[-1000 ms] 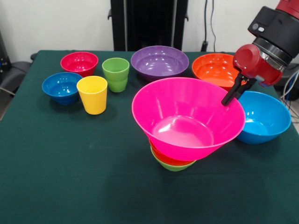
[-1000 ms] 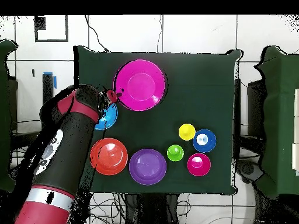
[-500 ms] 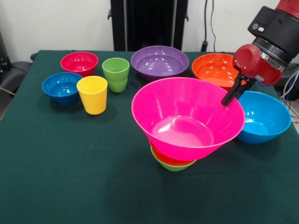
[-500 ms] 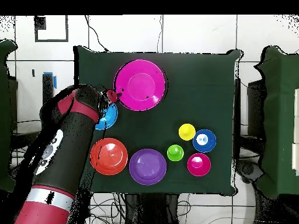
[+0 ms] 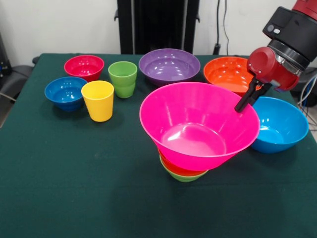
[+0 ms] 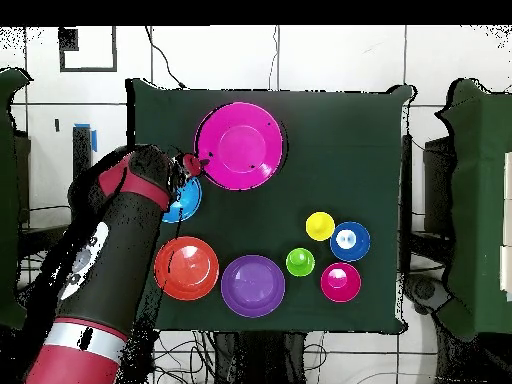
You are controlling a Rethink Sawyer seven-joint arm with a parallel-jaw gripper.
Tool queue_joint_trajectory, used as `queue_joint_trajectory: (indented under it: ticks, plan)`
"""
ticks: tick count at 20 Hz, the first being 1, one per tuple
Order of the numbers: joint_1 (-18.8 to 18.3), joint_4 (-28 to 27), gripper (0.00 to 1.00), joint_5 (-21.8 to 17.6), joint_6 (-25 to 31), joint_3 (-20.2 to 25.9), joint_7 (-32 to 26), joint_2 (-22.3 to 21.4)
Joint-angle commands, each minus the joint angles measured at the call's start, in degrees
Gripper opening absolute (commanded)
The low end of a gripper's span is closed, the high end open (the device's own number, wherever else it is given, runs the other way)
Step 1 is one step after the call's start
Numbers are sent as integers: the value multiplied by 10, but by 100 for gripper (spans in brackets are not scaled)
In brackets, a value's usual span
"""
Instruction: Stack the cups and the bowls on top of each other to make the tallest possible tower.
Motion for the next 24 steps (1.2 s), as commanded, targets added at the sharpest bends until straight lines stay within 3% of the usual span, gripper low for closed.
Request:
queue_joint_trajectory:
  ticks: [1, 24]
  plan:
    - [-3, -5, 0, -19, 15, 40, 49, 22]
    - [-8, 6, 0, -26, 6, 43, 33, 14]
